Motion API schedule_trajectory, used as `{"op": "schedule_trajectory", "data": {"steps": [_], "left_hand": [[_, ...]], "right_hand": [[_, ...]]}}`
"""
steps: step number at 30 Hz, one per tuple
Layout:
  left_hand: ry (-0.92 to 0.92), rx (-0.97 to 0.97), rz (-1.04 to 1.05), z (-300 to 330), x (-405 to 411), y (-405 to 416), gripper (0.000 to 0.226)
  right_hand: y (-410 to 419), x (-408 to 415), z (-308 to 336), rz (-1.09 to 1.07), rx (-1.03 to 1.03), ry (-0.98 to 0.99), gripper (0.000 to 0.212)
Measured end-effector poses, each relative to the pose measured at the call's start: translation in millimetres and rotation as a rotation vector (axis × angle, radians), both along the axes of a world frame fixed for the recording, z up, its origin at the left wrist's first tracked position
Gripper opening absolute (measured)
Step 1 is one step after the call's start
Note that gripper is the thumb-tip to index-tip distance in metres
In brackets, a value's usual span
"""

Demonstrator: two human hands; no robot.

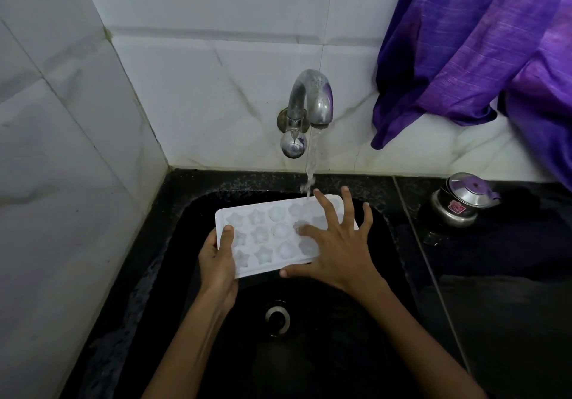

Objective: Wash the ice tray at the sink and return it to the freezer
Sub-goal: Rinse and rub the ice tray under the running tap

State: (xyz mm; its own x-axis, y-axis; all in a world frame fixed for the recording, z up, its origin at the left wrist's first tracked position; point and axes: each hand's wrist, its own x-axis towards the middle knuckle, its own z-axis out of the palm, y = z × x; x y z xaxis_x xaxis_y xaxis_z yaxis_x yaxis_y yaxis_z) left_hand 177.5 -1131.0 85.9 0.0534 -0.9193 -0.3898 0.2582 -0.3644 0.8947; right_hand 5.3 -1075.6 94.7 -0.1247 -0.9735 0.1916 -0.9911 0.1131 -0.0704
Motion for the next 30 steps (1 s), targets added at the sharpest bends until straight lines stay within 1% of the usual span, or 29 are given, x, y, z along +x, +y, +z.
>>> {"op": "schedule_trajectory", "data": {"steps": [2, 6, 9, 12, 15, 19, 22, 25, 30], "left_hand": [[-0.004, -0.001, -0.009, -1.2, 1.9, 1.7, 0.028], [0.013, 0.014, -0.007, -1.7, 4.3, 4.6, 0.029], [0.017, 0.021, -0.008, -1.2, 7.1, 2.9, 0.029], [0.02, 0.032, -0.011, -3.1, 8.9, 3.7, 0.03], [0.029, 0.053, 0.009, -6.4, 9.4, 5.4, 0.029], [0.047, 0.062, 0.056, -6.7, 8.3, 2.0, 0.029], [0.041, 0.034, 0.092, -5.4, 4.3, 0.5, 0.026], [0.027, 0.014, 0.118, -6.1, 0.3, 0.0, 0.023], [0.002, 0.0, 0.125, -9.1, -2.4, -2.9, 0.021]], "right_hand": [[0.4, 0.4, 0.9, 0.0, -0.004, 0.006, 0.082], [0.6, 1.3, 2.4, -0.015, -0.027, -0.01, 0.089], [0.9, 1.0, 1.6, 0.038, 0.055, 0.014, 0.091], [0.7, 0.2, 2.7, 0.052, 0.123, -0.038, 0.089], [3.4, 4.6, 1.3, -0.004, 0.044, -0.044, 0.086], [9.6, 12.9, -9.8, -0.095, -0.168, -0.151, 0.072], [10.1, 18.5, -16.1, -0.135, -0.204, -0.192, 0.06], [6.6, 19.8, -23.9, -0.146, -0.192, -0.155, 0.056], [1.8, 16.6, -31.6, -0.126, -0.237, -0.048, 0.049]]}}
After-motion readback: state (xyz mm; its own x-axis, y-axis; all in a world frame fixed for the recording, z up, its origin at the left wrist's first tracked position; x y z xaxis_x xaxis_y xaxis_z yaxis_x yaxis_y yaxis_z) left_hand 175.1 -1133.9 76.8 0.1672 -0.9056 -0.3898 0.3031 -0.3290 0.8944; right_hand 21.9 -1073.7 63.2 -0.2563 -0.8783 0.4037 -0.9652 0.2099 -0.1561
